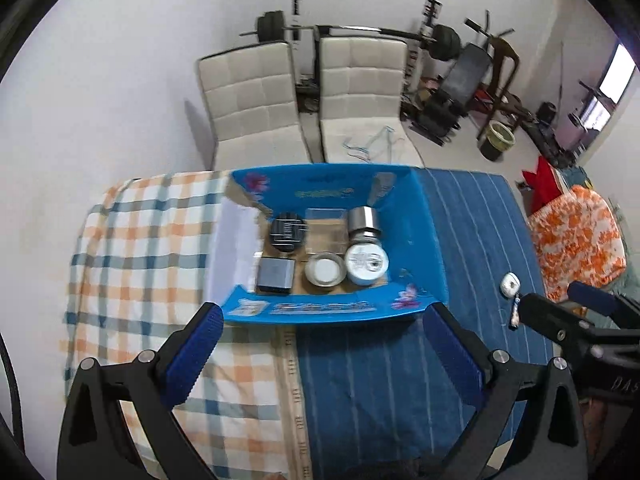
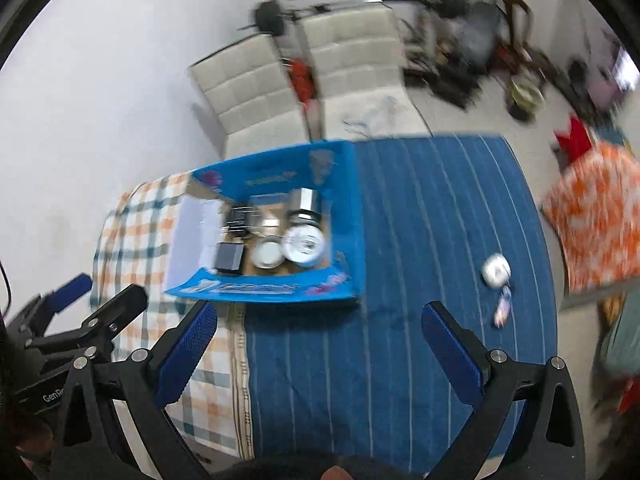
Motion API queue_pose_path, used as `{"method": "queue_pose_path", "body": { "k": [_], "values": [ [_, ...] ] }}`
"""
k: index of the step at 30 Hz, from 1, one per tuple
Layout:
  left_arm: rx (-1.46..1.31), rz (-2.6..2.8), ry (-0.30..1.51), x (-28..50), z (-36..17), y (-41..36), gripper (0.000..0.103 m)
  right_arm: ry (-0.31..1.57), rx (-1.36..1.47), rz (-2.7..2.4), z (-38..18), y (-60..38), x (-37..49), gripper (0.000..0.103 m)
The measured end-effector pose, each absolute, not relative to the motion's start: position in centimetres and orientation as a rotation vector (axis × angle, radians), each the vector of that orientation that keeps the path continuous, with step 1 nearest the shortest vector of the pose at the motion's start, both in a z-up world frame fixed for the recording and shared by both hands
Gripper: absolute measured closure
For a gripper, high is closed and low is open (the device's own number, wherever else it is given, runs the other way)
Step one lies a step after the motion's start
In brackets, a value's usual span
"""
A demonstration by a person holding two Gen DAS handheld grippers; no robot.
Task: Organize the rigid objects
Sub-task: 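Grasp the small spray can with the right tool while the left tool grasps the white earbud case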
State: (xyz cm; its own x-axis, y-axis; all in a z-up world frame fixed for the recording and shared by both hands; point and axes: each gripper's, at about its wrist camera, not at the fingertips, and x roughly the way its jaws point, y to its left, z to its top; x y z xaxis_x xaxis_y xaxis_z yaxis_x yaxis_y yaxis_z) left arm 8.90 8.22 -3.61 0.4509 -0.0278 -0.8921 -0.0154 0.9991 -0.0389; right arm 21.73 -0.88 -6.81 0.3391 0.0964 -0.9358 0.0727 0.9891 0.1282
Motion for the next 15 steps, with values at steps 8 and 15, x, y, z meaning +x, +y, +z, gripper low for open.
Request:
{"method": "queue_pose_path", "body": {
  "k": [8,15],
  "values": [
    [0.040,-0.117,1.133,14.5,-9.0,-3.5,0.000,1.307,0.351,-0.370,-16.8,-19.1,21.6,0.000],
    [0.171,-0.170,1.235,19.3,-16.9,-14.6,0.000,1.515,0.438,-0.498,-31.3,-29.8,23.3,0.032]
  ]
}}
